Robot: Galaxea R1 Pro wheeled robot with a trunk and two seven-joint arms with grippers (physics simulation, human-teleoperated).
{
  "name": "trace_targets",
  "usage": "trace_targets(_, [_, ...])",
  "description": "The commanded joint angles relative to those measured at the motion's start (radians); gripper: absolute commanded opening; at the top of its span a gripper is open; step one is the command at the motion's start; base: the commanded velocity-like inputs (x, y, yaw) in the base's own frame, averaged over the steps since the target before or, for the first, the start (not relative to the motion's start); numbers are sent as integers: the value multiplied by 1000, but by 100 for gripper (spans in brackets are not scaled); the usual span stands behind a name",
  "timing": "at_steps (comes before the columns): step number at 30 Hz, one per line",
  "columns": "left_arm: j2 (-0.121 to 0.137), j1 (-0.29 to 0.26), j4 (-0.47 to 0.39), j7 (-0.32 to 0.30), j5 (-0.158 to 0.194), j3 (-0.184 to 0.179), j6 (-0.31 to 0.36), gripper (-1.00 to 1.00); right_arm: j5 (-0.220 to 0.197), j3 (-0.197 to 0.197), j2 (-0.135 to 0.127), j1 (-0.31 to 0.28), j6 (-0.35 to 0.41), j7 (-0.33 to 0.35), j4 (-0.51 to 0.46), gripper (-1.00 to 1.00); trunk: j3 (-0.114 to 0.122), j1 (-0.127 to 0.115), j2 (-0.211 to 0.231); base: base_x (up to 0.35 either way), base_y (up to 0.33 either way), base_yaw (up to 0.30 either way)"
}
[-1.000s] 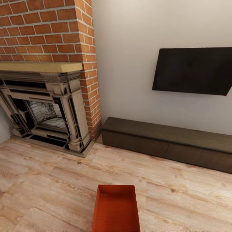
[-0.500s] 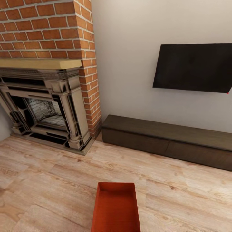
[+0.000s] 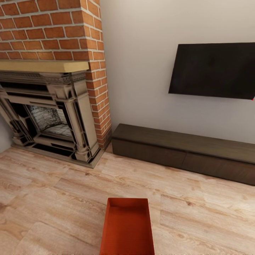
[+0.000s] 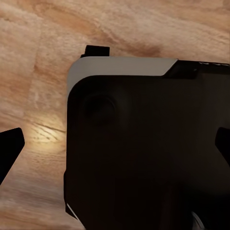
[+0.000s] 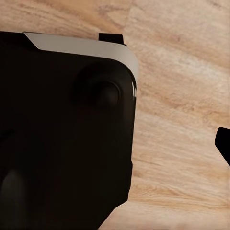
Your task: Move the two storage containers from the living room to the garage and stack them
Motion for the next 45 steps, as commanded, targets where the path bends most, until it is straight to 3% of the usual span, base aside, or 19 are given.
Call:
trace_targets(1, [0, -1, 1, -3, 10, -1, -3, 100, -9, 8, 1, -1, -5, -1, 3, 100, -3, 0, -1, 0, 0, 0])
trace_targets(45, [0, -1, 1, -3, 10, -1, -3, 100, -9, 8, 1, -1, -3, 0, 3, 100, -73, 0, -1, 0, 0, 0])
